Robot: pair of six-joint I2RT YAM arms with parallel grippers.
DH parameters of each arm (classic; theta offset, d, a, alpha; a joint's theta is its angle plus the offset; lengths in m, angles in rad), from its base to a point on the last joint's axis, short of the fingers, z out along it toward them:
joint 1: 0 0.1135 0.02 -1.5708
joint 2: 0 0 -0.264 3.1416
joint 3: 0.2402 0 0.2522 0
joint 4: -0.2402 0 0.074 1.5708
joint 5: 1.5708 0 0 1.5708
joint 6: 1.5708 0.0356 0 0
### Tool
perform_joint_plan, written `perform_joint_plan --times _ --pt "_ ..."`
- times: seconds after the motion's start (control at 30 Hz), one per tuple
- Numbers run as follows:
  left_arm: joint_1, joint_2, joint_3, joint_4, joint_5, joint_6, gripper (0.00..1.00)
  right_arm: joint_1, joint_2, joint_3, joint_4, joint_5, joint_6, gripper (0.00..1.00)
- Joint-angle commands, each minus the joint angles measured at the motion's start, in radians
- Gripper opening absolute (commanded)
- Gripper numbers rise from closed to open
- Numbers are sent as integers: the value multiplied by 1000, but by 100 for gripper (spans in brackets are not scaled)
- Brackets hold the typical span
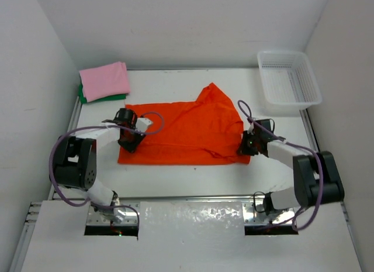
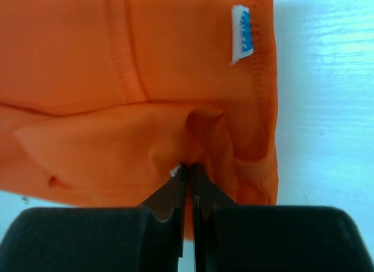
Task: Fold and stack the t-shirts
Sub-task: Fold the flattened tshirt in 1/3 of the way
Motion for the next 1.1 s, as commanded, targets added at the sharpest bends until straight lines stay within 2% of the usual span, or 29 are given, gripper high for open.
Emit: perform_joint_plan --times 0.0,0.2,0.3,0.4,0.43,0.47,0.53,0.63,0.67,0.77,0.97,1.07 --pt "35 42 10 84 -73 -32 32 -8 92 68 71 8 -5 3" --pt "49 59 -22 137 -126 -16 32 -74 115 144 -44 76 -61 3" --pt "49 7 10 47 -55 -13 34 -99 97 209 -127 46 -123 7" --pt "54 -120 80 -64 44 -13 40 -97 -15 225 -185 62 -137 21" --pt "58 -154 123 -92 57 -9 42 -99 -49 207 -196 63 -126 32" --pt "64 -209 142 -116 61 -8 49 -99 -81 193 -216 56 -118 36" --pt "101 -246 166 -181 61 -6 57 -99 -164 135 -230 16 -95 40" --pt "177 -249 123 -208 20 -31 58 -97 -228 50 -254 -50 -63 42" --pt "188 -223 104 -204 8 -38 58 -96 -234 33 -242 -73 -57 45" --pt "198 -158 21 -125 -3 -63 58 -93 -230 -14 -208 -107 -55 50" --pt "199 -70 13 -14 20 -88 58 -93 -135 -11 -139 -138 -72 48" --pt "199 -25 -4 18 -26 -97 58 -94 -98 -13 -107 -133 -63 37"
